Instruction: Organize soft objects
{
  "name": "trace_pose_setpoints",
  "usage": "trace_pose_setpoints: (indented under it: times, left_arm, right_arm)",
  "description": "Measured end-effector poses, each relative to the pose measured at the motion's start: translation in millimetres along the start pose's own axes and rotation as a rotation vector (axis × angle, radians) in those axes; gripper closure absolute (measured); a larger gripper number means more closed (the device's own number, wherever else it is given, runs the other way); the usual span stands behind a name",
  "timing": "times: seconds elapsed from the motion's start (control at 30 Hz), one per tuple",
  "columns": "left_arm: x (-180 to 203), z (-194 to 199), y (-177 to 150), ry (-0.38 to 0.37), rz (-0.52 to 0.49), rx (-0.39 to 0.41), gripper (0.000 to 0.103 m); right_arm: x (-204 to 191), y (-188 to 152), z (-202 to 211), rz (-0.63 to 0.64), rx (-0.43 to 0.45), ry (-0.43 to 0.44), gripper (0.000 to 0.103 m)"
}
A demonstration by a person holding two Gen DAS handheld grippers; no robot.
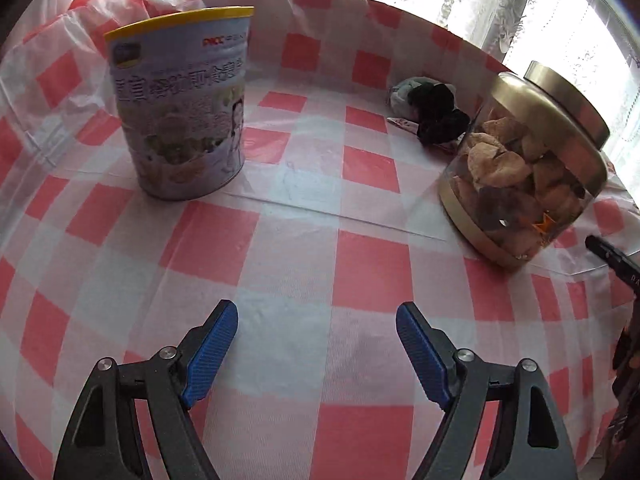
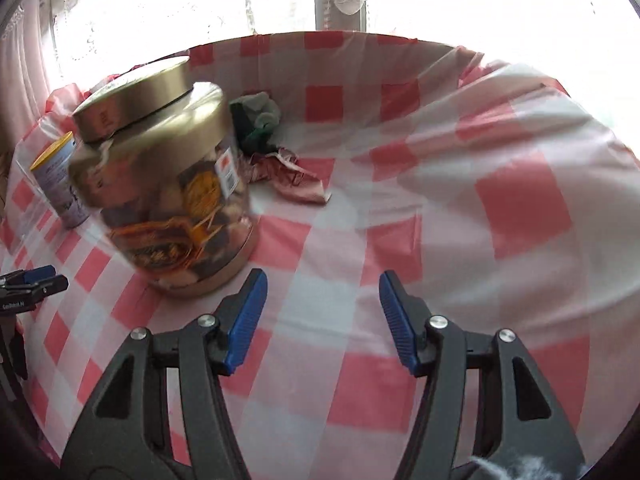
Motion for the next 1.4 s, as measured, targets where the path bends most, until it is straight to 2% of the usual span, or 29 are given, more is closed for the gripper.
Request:
trace_pose_setpoints:
  times: [0.13, 0.23, 0.3, 0.4, 0.5, 0.63, 0.73, 0.77, 0.8, 0.83, 0.87, 0.97, 1.03, 1.13, 1.2, 1.27, 1.4]
  left_arm:
    - [3, -17, 11, 0.043, -0.106, -0.023, 0.02]
    - [6, -27, 19, 0.055, -0.172, -0.039, 0.019]
    - [9, -35, 27, 0.046, -0.214, -0.048, 0.017]
    - [11, -46, 41, 0.021, -0.233, -0.062, 0.017]
    - [13, -56, 58, -0.011, -0.227, -0.046, 0.017]
    - [8, -68, 92, -0.068, -0.147, 0.006, 0.017]
    - [4, -79, 121, -0.148, -0.051, 0.043, 0.017]
    - [4, -83, 132, -0.172, -0.026, 0.057, 0.017]
    - [5, -87, 142, -0.196, -0.007, 0.069, 0.017]
    - [7, -93, 152, -0.223, 0.006, 0.078, 0.017]
    - [10, -98, 162, -0.257, 0.014, 0.084, 0.017]
    - [25, -115, 190, -0.39, 0.024, 0.066, 0.017]
    - [37, -129, 207, -0.506, 0.027, 0.037, 0.018]
    - [52, -156, 225, -0.663, 0.024, -0.066, 0.018]
    - [63, -179, 230, -0.77, 0.033, -0.167, 0.018]
    - [72, -197, 231, -0.814, 0.026, -0.241, 0.018]
    - [90, -228, 232, -0.805, -0.022, -0.351, 0.018]
  right_arm:
    - [-2, 34, -42, 0.034, 0.022, 0.022, 0.041]
    - [-8, 53, -84, 0.063, 0.001, 0.065, 0.041]
    - [-15, 61, -107, 0.105, -0.027, 0.123, 0.041]
    - [-24, 67, -132, 0.175, -0.046, 0.187, 0.041]
    - [-27, 75, -143, 0.183, -0.058, 0.27, 0.041]
    - [-36, 85, -154, 0.228, -0.066, 0.291, 0.041]
    - [-47, 90, -166, 0.264, -0.078, 0.283, 0.041]
    - [-52, 88, -169, 0.29, -0.086, 0.266, 0.044]
    - [-58, 85, -171, 0.321, -0.096, 0.248, 0.062]
    - [-62, 82, -167, 0.346, -0.081, 0.242, 0.07]
    - [-65, 78, -162, 0.361, -0.075, 0.237, 0.099]
    - [-51, 68, -148, 0.312, -0.057, 0.115, 0.099]
    - [-31, 58, -141, 0.214, -0.083, 0.093, 0.099]
    - [-6, 38, -131, 0.102, -0.124, 0.089, 0.098]
    - [0, 28, -122, 0.072, -0.13, 0.108, 0.098]
    - [-1, 24, -117, 0.075, -0.125, 0.103, 0.097]
    - [-5, 29, -115, 0.07, -0.12, 0.116, 0.097]
Point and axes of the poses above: each gripper's, at about its wrist camera, not at the fingertips, and z roughly against the way its jaws point, x to its right, y to its top, the point moved 3 cm from there along -z, roughly the way its jaws point, and after that the axes turned 12 degrees about -y, right-handed, at the moved point
